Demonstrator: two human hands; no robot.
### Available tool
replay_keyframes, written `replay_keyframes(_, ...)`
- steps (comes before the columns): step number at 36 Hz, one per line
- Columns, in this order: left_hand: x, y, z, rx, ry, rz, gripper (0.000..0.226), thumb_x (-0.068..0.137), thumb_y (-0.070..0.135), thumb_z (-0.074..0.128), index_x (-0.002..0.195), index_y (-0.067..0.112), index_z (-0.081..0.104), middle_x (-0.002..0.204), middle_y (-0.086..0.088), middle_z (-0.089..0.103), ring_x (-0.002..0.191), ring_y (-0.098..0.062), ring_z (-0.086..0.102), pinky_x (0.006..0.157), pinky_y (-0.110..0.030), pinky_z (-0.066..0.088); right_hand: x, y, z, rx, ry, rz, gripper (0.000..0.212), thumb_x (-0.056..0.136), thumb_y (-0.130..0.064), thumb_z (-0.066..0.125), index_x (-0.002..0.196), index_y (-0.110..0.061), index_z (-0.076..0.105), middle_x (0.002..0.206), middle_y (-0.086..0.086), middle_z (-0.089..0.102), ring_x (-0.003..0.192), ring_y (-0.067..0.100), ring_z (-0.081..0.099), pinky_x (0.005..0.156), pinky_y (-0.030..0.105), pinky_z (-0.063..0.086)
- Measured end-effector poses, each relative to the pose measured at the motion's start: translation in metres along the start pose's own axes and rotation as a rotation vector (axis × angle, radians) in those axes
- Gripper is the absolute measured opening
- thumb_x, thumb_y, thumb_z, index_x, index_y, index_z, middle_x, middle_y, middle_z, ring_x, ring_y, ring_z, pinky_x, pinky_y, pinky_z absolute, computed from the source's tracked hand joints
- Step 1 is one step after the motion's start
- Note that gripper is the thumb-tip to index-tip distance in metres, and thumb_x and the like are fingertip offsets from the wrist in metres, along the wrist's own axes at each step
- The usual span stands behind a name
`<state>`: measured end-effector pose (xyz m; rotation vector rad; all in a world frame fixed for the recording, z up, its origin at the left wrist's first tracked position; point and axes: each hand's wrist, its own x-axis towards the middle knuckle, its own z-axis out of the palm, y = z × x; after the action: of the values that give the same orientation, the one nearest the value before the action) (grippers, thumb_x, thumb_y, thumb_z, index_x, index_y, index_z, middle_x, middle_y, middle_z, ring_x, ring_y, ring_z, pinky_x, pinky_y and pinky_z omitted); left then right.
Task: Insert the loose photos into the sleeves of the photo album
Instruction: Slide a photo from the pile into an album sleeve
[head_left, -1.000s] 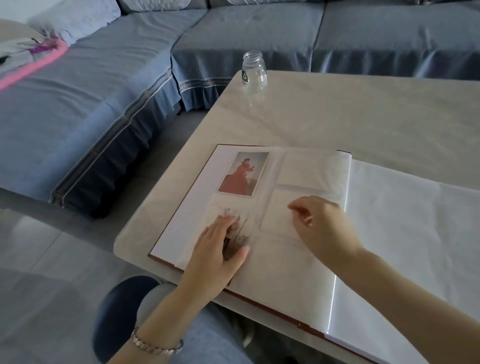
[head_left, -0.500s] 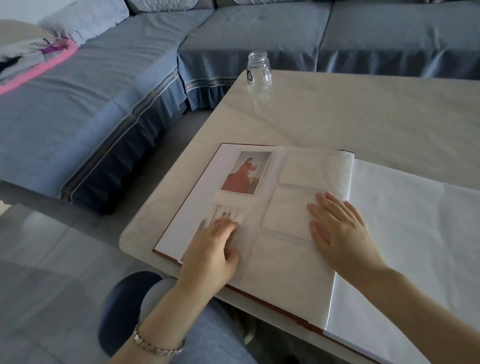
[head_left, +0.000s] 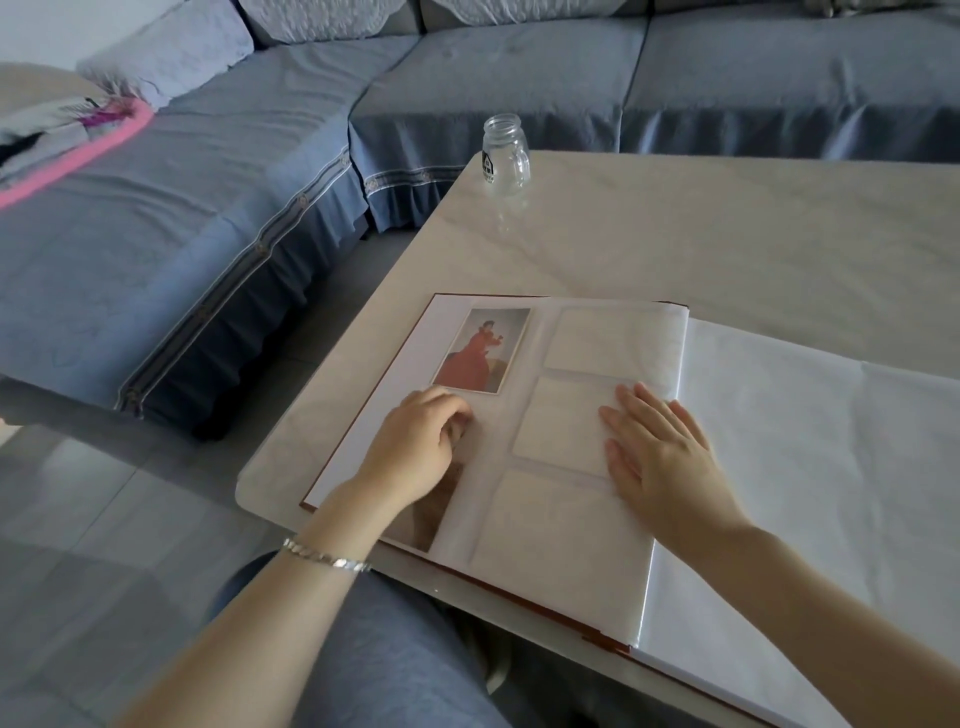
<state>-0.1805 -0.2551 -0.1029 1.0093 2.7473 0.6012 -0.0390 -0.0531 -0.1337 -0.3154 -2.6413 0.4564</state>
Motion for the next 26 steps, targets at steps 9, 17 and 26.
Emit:
replay_keyframes(9,0.002,-0.004,-0.001,0.051,-0.042,-0.01,0.039,0.085,-0.012,0.039,0.108,0.01,0.06,0.116,0.002,0.054,0.108,-0.018,0.048,0.08,-0.028,0.044,0.0,0.0,-0.001,0.026,-0.048,0.024,0.043,0.087,-0.026,0.037,0.104,-0.003,0.069,0.117,0.017,0.064,0.113,0.037,0.058,0.103,0.031,0.022)
replay_keyframes(17,-0.01,0.051,0.008,0.008,0.091,0.022,0.025,0.09,0.002,0.049,0.11,0.008,0.063,0.116,0.001,0.06,0.104,-0.018,0.058,0.083,-0.017,0.038,-0.017,0.015,-0.032,0.232,-0.173,0.069,0.026,0.088,-0.013,0.062,0.114,-0.013,0.067,0.135,0.003,0.052,0.131,0.019,0.041,0.107,0.031,0.029)
replay_keyframes(26,-0.01,0.161,0.035,-0.267,-0.005,0.271,0.04,0.092,0.007,0.051,0.131,0.016,0.053,0.123,0.015,0.049,0.115,0.007,0.041,0.09,0.007,0.02,-0.097,0.098,-0.115,0.017,-0.138,0.33,0.033,0.077,-0.006,0.072,0.108,-0.017,0.068,0.129,0.002,0.057,0.12,0.021,0.051,0.099,0.035,0.035)
